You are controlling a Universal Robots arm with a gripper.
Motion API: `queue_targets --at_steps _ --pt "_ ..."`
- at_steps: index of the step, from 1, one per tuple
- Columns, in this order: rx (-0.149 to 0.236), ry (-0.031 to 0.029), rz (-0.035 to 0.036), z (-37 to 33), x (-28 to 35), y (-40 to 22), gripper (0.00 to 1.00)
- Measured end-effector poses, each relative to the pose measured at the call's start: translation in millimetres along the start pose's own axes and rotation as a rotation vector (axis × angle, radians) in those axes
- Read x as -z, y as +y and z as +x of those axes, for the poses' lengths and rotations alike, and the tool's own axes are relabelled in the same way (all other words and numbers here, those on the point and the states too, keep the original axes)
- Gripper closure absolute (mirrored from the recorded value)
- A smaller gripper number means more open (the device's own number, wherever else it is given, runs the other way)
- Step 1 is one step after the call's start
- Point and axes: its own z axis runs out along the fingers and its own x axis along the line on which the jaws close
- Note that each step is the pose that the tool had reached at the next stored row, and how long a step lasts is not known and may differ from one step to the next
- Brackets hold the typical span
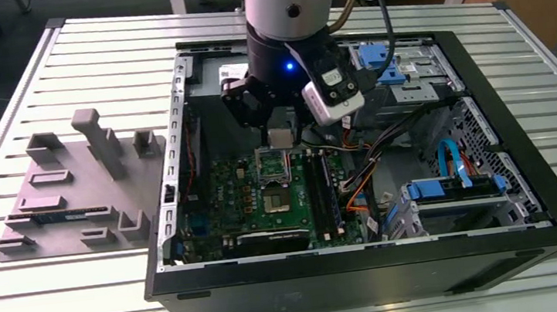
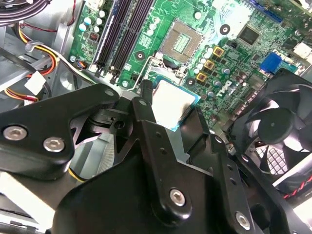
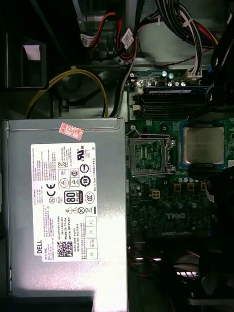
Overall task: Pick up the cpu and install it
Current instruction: 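Pick up the cpu and move it towards the insertion slot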
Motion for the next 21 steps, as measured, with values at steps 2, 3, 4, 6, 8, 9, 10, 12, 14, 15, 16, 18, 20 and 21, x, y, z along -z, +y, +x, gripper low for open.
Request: queue_targets --at_steps 2,3,4,6,8,9,10,12,14,15,16,18,20,21 --pt "0.0 -0.0001 -0.0002 0.0 -0.3 0.0 0.53" --pt "0.0 -0.0001 -0.0002 0.0 -0.3 0.0 0.53" --pt "0.0 -0.0001 -0.0002 0.0 -0.4 0.0 0.53" --pt "0.0 -0.0003 -0.0007 0.0 -1.5 0.0 0.53" --pt "0.0 -0.0001 -0.0003 0.0 -2.7 0.0 0.53" --pt "0.0 -0.0001 -0.0003 0.0 -3.3 0.0 0.53" --pt "0.0 -0.0001 -0.0002 0.0 -3.7 0.0 0.53" --pt "0.0 0.0001 0.0001 0.0 -3.9 -0.1 0.53" --pt "0.0 -0.0002 -0.0002 2.3 -4.2 -0.2 0.53" --pt "0.0 -0.0001 -0.0002 2.3 -4.2 -0.2 0.53" --pt "0.0 -0.0002 -0.0003 2.3 -4.2 -0.2 0.53" --pt "0.0 -0.0001 -0.0002 2.4 -4.2 -0.2 0.53" --pt "0.0 -0.0002 -0.0002 4.9 -4.2 -0.3 0.53" --pt "0.0 -0.0002 -0.0002 4.9 -4.2 -0.3 0.53"
